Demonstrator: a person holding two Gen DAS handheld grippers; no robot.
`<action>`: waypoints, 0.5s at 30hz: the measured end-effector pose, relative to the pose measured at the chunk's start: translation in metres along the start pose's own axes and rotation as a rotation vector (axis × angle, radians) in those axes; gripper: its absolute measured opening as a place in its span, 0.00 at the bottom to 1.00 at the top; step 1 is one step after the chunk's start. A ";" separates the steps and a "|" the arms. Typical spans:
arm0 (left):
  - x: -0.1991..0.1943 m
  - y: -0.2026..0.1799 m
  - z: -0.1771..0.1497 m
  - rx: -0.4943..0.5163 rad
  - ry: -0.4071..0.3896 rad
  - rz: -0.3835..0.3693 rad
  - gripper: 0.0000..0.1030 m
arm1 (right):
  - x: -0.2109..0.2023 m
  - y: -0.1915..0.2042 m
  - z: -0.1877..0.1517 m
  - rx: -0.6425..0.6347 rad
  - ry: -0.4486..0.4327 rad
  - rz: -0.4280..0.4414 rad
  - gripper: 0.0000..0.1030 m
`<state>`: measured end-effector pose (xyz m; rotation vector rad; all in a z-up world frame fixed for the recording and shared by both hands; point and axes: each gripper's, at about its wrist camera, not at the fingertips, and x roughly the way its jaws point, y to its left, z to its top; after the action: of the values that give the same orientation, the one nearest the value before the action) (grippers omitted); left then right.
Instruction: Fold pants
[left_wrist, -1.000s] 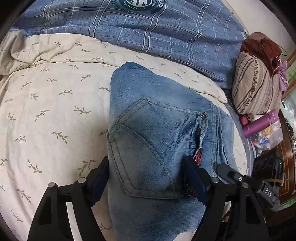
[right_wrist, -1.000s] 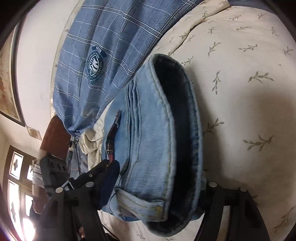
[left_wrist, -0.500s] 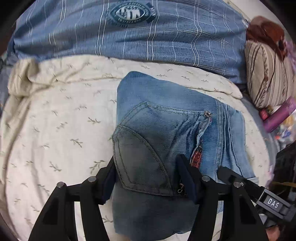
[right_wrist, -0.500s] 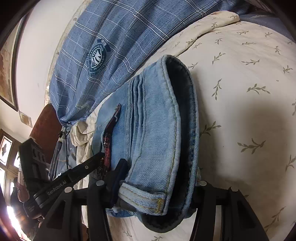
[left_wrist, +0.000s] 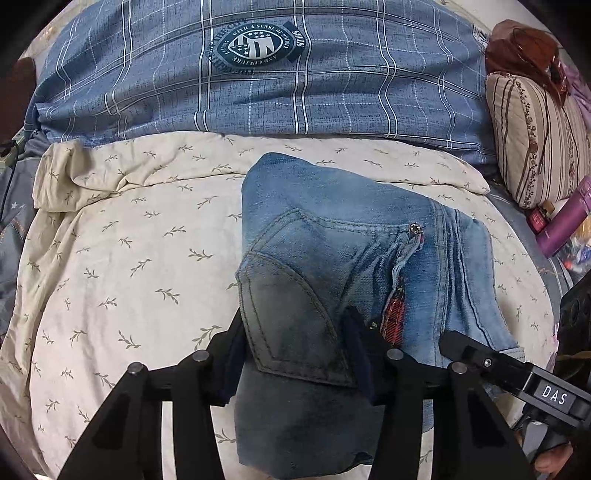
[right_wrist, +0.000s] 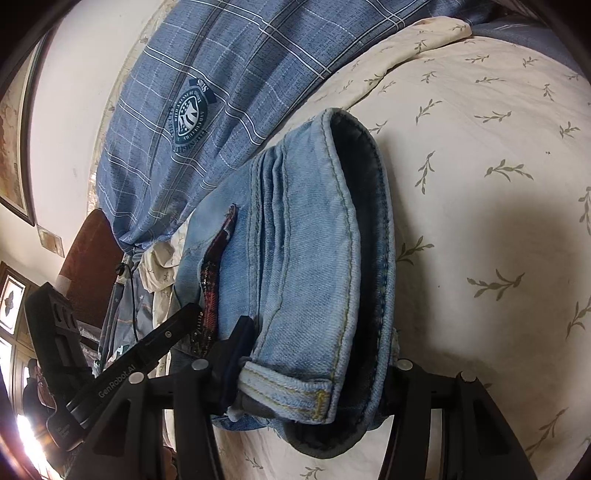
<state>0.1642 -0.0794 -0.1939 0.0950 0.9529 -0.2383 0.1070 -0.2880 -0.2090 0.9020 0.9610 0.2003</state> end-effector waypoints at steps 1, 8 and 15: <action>-0.002 -0.001 -0.002 0.003 -0.003 0.001 0.50 | 0.000 0.000 0.000 0.000 0.000 -0.001 0.55; 0.000 0.000 -0.003 0.014 -0.013 0.002 0.50 | 0.003 0.000 0.000 -0.001 -0.001 -0.010 0.55; 0.003 0.000 -0.003 0.024 -0.019 0.008 0.51 | 0.003 0.001 0.000 0.000 0.000 -0.011 0.55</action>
<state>0.1632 -0.0793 -0.1984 0.1178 0.9307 -0.2430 0.1091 -0.2856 -0.2105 0.8966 0.9656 0.1903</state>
